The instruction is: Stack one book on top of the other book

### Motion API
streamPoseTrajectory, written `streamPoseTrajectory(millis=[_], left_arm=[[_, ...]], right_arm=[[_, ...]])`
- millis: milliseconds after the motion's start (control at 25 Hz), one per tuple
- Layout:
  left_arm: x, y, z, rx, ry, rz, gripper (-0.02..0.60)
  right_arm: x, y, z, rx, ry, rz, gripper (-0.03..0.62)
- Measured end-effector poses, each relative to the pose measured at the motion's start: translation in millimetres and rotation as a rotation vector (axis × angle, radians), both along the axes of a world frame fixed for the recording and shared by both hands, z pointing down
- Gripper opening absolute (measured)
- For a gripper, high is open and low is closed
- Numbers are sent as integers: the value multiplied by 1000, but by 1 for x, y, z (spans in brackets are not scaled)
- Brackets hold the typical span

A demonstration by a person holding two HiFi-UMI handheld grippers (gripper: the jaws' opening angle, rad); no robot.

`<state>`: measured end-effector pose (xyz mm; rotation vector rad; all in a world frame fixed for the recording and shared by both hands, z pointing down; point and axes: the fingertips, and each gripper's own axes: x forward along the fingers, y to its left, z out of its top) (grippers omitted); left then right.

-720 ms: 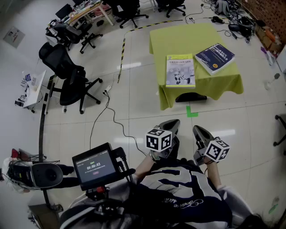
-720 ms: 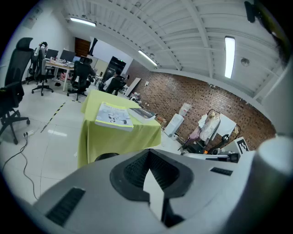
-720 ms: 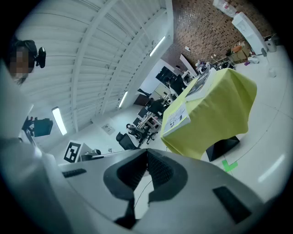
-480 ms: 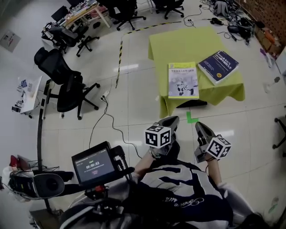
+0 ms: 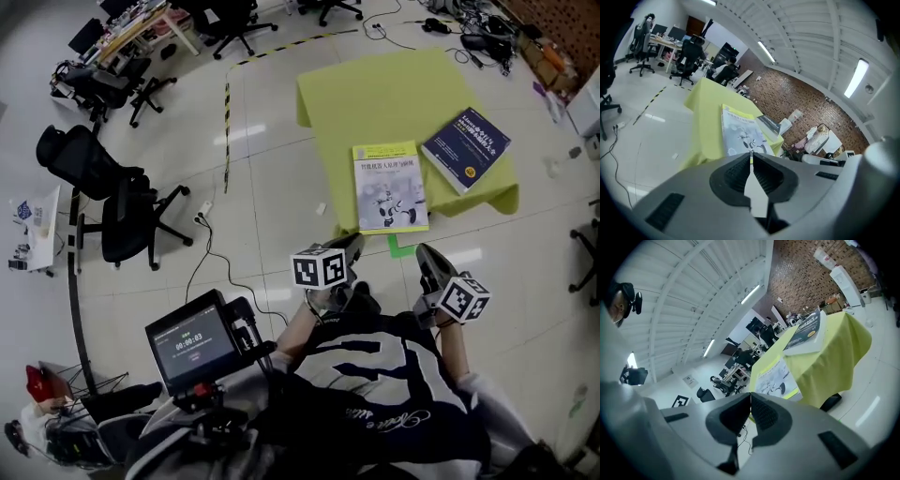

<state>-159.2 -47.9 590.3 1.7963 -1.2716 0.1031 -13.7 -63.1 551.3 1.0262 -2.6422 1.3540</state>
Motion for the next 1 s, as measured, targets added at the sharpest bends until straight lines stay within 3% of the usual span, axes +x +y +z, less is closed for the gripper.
streamPoseTrajectory(millis=[120,240,320,560,720,1000], left_arm=[[-8,-7,21,-69,24,-3,57],[-7,-15,34,-109,60,3,163],[-7,-27,50,-144,105,3,182],[-4,-38,71,-220,238,-46,190],[-3,-42,80,-237,281,-90,190],[-1,-54,87,-257,335,-153,190]], right_arm=[[0,-10,9,-25,25,27,-11],[6,-22,15,-53,47,66,-4],[5,-38,28,-79,50,59,95],[6,-68,61,-137,90,-34,211],[6,-91,84,-183,84,-105,253],[-6,-108,122,-334,51,-276,261]])
